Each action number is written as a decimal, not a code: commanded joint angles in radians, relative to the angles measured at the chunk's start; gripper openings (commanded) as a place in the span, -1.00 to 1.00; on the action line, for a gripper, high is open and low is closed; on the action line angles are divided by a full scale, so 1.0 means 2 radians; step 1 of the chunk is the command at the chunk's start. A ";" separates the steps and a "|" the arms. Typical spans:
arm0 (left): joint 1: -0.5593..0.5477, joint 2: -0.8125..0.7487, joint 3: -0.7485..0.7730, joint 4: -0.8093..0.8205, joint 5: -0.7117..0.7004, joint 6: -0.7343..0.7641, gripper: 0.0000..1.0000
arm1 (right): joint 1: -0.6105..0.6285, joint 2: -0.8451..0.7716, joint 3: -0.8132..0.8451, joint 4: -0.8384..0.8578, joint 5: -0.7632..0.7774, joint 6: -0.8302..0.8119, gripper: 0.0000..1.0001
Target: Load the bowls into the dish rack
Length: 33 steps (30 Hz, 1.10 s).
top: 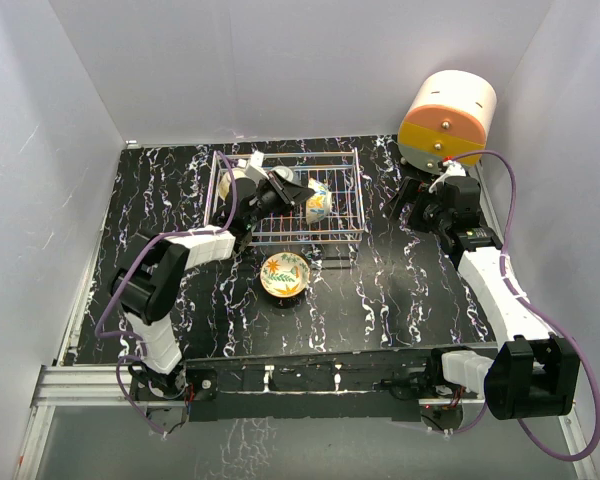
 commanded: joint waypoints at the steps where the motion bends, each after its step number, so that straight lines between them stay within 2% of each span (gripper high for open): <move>1: 0.008 0.031 0.016 0.108 0.037 -0.079 -1.00 | -0.004 -0.002 0.024 0.021 0.005 -0.009 1.00; 9: 0.008 0.062 0.038 0.092 0.038 -0.096 -1.00 | -0.005 0.001 0.026 0.021 0.008 -0.011 1.00; 18: 0.022 0.025 -0.030 0.043 0.008 -0.089 -1.00 | -0.006 0.009 0.024 0.023 0.004 -0.012 1.00; 26: 0.028 -0.021 -0.050 -0.083 -0.036 -0.033 -1.00 | -0.006 0.007 0.021 0.023 0.003 -0.011 1.00; 33: 0.039 -0.028 -0.092 -0.080 -0.048 -0.040 -1.00 | -0.006 0.005 0.018 0.023 0.001 -0.010 1.00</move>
